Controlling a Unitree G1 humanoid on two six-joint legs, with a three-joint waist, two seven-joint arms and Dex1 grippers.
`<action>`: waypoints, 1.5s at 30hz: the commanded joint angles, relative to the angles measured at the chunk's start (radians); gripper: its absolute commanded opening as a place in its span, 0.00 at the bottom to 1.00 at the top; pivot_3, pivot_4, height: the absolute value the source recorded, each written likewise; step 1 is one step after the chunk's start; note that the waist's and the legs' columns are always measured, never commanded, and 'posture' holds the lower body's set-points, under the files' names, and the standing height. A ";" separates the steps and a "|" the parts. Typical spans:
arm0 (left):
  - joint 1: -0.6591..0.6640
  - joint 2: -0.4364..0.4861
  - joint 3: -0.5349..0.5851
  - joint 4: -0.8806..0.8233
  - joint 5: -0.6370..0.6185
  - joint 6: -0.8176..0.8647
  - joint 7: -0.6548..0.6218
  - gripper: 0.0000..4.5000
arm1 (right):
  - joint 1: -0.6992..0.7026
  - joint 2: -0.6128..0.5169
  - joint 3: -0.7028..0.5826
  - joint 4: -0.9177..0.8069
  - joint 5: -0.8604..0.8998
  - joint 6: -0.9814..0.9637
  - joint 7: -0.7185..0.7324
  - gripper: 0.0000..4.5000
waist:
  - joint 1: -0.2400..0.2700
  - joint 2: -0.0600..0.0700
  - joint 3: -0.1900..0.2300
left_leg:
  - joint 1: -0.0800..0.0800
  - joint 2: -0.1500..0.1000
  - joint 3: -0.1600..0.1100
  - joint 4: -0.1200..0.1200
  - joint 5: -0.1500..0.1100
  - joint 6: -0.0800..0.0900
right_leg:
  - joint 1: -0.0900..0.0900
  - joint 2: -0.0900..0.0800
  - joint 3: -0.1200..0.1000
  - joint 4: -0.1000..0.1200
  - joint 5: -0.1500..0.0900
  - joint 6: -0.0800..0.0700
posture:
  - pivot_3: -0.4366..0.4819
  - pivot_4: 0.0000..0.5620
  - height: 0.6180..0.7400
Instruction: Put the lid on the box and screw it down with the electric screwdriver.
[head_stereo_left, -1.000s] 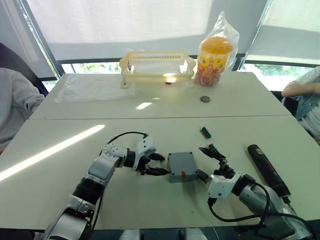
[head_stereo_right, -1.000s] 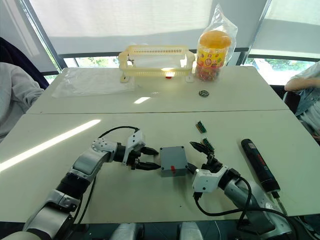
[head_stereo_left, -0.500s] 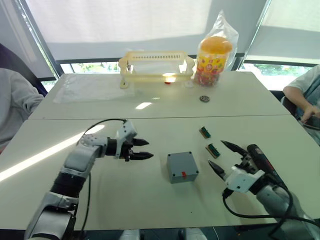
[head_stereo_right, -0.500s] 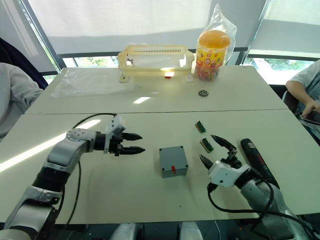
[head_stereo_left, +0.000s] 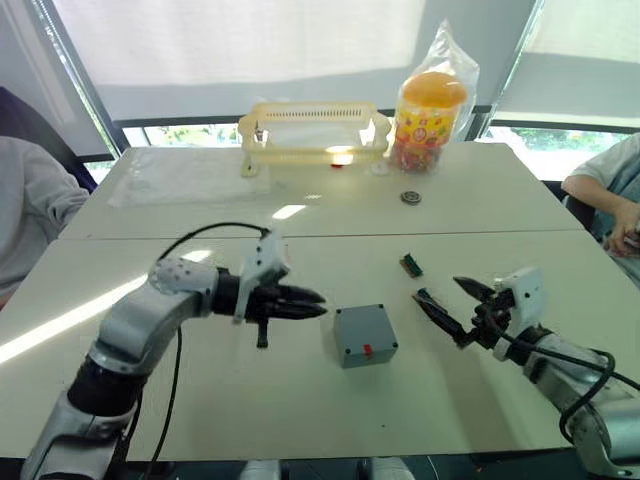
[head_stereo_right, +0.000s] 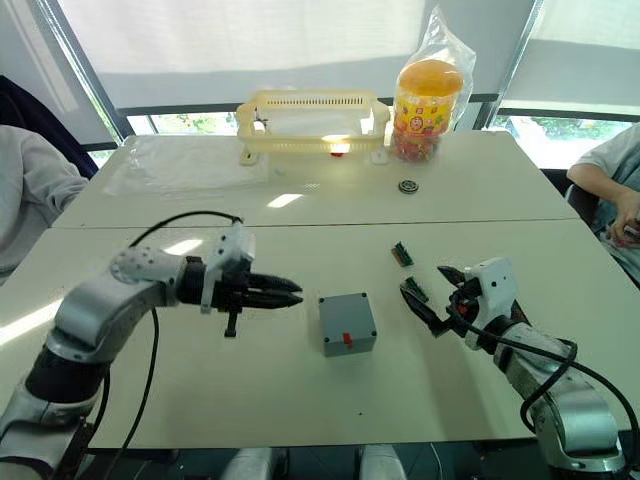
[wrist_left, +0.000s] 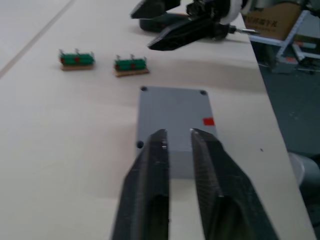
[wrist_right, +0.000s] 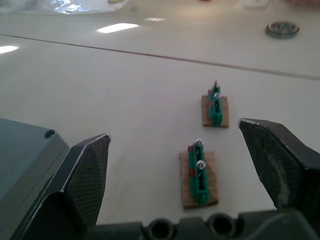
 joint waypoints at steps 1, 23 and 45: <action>0.002 0.022 -0.004 -0.088 -0.003 0.016 0.049 0.02 | -0.013 0.000 -0.006 -0.017 -0.002 0.015 -0.021 1.00 | -0.001 0.000 0.000 | 0.000 0.000 0.000 0.000 0.000 0.000 | 0.000 0.000 0.000 0.000 0.000 0.000 | 0.48 0.27 1.00; 0.062 0.018 -0.032 -0.130 -0.019 0.017 0.161 0.00 | -0.111 0.048 0.081 0.198 -0.128 -0.118 -0.007 0.38 | -0.004 0.000 0.000 | 0.001 -0.001 0.001 -0.003 0.000 0.000 | -0.001 0.001 0.000 -0.001 0.000 0.000 | 0.48 0.27 1.00; 0.044 0.018 -0.049 -0.105 -0.009 -0.003 0.164 0.00 | -0.136 0.065 0.076 0.213 -0.150 -0.140 -0.003 0.01 | -0.004 0.000 0.000 | 0.001 -0.001 0.001 -0.004 0.000 0.000 | -0.002 0.001 0.000 -0.001 0.000 0.000 | 0.48 0.27 1.00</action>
